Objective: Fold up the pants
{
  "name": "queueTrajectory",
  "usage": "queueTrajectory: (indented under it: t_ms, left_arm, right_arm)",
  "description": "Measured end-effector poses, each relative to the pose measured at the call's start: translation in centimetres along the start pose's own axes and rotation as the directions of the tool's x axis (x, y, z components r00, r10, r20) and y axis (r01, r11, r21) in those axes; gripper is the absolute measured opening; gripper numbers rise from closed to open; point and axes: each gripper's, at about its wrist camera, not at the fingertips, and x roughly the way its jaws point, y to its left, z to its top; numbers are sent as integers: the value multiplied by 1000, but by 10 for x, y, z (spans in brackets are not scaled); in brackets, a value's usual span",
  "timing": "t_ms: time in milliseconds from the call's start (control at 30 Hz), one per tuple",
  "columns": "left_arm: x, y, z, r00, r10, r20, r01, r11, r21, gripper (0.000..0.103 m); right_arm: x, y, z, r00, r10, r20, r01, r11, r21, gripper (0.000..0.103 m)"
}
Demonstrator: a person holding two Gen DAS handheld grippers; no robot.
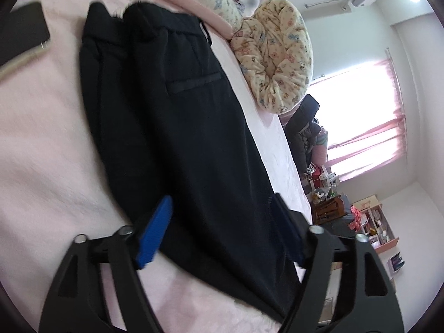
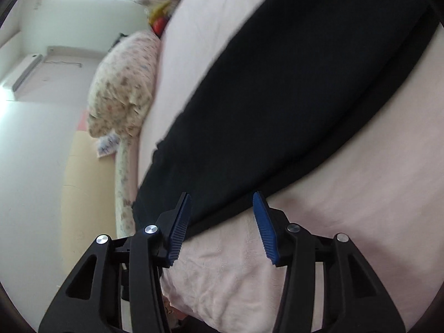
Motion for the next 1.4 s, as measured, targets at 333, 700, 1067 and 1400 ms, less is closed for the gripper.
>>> queueTrajectory:
  t_ms: [333,700,1067,1400]
  left_arm:
    - [-30,16,22,997,-66,47,66,998,1,92]
    - [-31,22,36,960,-266,83,273,957,-99,98]
    - [-8,23,38,987,-154,39,158,977,-141,100]
    - [-8,28,37,986,-163,34,166,976,-140,101]
  right_arm:
    - [32,8,10,996,-66,56,63,997,49,47]
    - [22,-4,4,999,-17,37,13,996,85,47]
    - [26,6,13,997,-65,39,61,994,87,47]
    - [30,-1,15,1000,-17,25,15,995,102,47]
